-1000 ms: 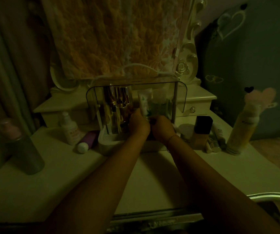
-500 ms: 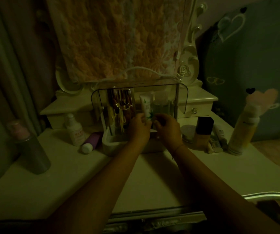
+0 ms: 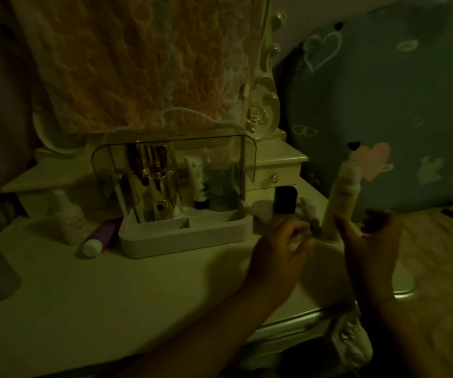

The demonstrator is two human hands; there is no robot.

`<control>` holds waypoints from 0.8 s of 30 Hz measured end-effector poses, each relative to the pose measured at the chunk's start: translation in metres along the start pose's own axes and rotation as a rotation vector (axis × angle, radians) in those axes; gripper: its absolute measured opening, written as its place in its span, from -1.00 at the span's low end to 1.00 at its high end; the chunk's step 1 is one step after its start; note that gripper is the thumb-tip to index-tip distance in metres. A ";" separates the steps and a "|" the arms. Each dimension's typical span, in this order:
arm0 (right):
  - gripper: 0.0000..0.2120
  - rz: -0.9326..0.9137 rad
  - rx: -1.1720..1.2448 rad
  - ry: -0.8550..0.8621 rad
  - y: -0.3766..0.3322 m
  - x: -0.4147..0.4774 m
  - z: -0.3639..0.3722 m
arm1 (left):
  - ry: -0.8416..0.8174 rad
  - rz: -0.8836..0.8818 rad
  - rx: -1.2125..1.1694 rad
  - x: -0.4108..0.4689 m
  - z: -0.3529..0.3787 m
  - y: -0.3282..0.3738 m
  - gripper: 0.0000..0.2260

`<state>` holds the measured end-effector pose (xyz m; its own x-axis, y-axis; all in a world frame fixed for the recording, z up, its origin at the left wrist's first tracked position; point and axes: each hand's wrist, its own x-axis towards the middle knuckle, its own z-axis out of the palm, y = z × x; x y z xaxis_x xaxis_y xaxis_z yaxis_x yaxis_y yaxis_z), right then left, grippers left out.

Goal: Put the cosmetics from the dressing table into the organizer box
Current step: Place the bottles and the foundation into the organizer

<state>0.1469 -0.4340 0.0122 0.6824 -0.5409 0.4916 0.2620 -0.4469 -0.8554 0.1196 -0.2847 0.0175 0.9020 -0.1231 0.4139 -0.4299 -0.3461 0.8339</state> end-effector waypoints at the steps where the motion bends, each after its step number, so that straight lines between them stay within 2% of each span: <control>1: -0.47 0.033 -0.008 -0.055 0.007 0.009 -0.001 | -0.045 -0.031 -0.025 0.006 0.012 0.003 -0.73; 3: -0.41 0.081 0.034 -0.243 0.017 0.023 -0.003 | -0.134 -0.095 -0.106 0.019 0.031 0.007 -0.66; 5: -0.43 0.098 0.122 -0.447 0.023 0.035 -0.003 | -0.191 -0.146 -0.132 0.034 0.048 0.008 -0.61; 7: -0.46 0.079 0.128 -0.541 0.028 0.042 -0.005 | -0.225 -0.211 -0.118 0.046 0.060 0.008 -0.55; 10: -0.49 0.058 0.136 -0.555 0.033 0.044 -0.007 | -0.225 -0.268 -0.100 0.054 0.070 0.005 -0.50; 15: -0.55 0.024 0.141 -0.504 0.030 0.029 -0.014 | -0.209 -0.264 -0.180 0.044 0.067 0.003 -0.49; 19: -0.56 -0.024 0.167 -0.471 0.011 0.006 -0.022 | -0.181 -0.202 -0.267 0.018 0.046 0.013 -0.51; 24: -0.59 -0.021 0.270 -0.486 -0.023 -0.032 -0.023 | -0.155 -0.081 -0.260 -0.020 0.000 0.020 -0.58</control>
<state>0.1035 -0.4231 0.0201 0.8947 -0.1146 0.4316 0.4007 -0.2208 -0.8892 0.0930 -0.2889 0.0264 0.9206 -0.2520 0.2984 -0.3343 -0.1133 0.9356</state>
